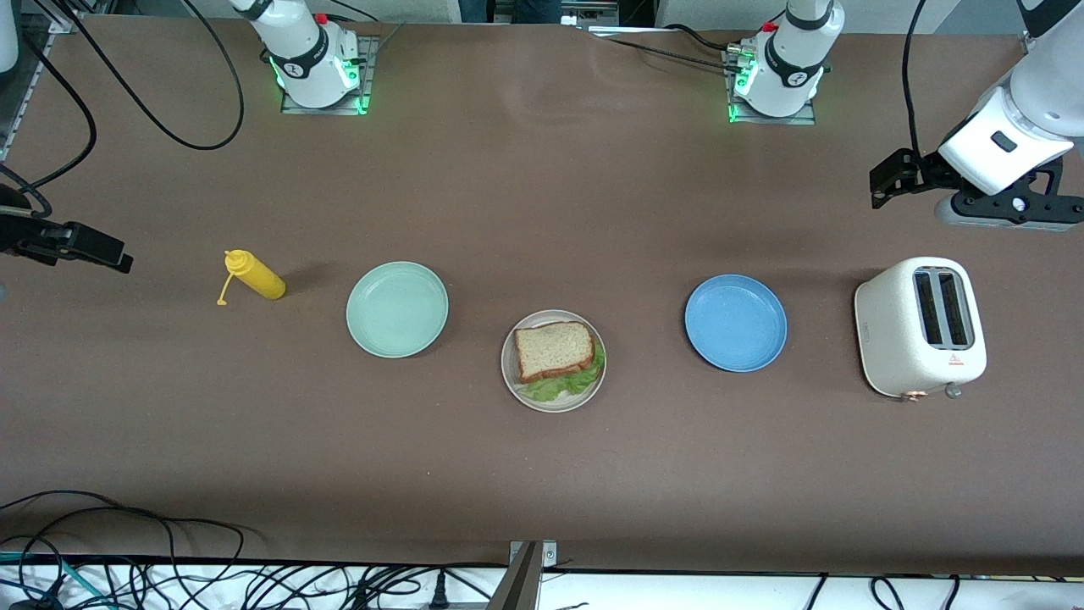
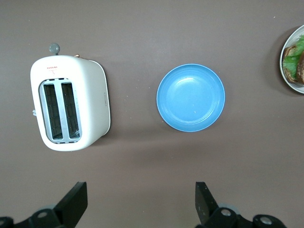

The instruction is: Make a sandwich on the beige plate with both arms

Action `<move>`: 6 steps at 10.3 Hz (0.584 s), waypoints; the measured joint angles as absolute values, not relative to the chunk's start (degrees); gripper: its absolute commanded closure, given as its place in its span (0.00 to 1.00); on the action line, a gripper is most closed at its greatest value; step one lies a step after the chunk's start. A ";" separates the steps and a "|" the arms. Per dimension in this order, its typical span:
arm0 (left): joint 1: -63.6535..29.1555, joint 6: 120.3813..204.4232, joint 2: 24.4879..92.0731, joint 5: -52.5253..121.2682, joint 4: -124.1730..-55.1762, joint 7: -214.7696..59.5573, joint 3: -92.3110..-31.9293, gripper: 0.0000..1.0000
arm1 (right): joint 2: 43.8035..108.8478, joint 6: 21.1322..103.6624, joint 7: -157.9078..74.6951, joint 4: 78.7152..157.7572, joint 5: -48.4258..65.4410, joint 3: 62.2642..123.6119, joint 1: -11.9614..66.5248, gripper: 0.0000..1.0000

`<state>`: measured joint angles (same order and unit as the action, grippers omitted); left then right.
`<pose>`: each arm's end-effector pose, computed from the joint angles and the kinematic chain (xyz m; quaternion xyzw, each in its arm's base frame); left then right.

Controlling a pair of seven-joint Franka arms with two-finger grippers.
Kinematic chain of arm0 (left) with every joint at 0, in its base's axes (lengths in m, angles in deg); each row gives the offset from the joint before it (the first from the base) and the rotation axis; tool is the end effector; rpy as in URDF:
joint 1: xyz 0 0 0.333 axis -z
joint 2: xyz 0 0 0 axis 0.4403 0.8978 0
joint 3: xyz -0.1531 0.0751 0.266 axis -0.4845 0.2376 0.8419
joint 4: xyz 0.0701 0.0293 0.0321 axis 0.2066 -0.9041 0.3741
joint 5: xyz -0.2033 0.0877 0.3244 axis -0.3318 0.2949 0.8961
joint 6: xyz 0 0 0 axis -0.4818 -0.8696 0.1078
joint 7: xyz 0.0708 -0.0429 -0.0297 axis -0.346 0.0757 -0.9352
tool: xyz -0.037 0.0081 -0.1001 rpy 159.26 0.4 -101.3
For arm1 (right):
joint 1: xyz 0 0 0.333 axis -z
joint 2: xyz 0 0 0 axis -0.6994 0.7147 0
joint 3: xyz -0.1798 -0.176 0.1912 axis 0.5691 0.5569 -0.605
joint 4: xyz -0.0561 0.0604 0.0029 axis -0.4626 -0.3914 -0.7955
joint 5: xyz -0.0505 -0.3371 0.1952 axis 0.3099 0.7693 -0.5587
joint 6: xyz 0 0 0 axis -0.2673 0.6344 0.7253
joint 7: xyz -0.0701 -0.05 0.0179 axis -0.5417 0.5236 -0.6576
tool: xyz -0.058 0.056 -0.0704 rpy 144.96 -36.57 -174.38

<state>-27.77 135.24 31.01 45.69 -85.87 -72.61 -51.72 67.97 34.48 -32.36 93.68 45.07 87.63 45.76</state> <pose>0.5391 -0.0551 0.5927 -0.9982 0.0419 0.0365 0.0247 0.6297 -0.0157 0.5929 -0.9986 0.0499 0.0171 0.0025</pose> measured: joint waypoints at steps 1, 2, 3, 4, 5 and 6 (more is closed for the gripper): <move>-27.77 135.24 31.01 45.69 -85.87 -72.61 -51.72 0.00 | 68.30 34.49 -32.36 93.69 45.07 87.64 45.77 0.00; -27.77 135.24 31.01 45.69 -85.87 -72.61 -51.72 0.00 | 68.45 34.50 -32.36 93.70 45.07 87.64 45.77 0.00; -27.77 135.24 31.01 45.69 -85.87 -72.61 -51.72 0.00 | 68.49 34.50 -32.36 93.70 45.07 87.64 45.77 0.00; -27.77 135.24 31.01 45.69 -85.87 -72.61 -51.72 0.00 | 68.49 34.50 -32.36 93.69 45.07 87.64 45.76 0.00; -27.77 135.24 31.01 45.69 -85.87 -72.61 -51.72 0.00 | 68.49 34.50 -32.36 93.70 45.07 87.64 45.75 0.00; -27.77 135.24 31.01 45.69 -85.87 -72.61 -51.72 0.00 | 68.49 34.52 -32.36 93.70 45.07 87.64 45.75 0.00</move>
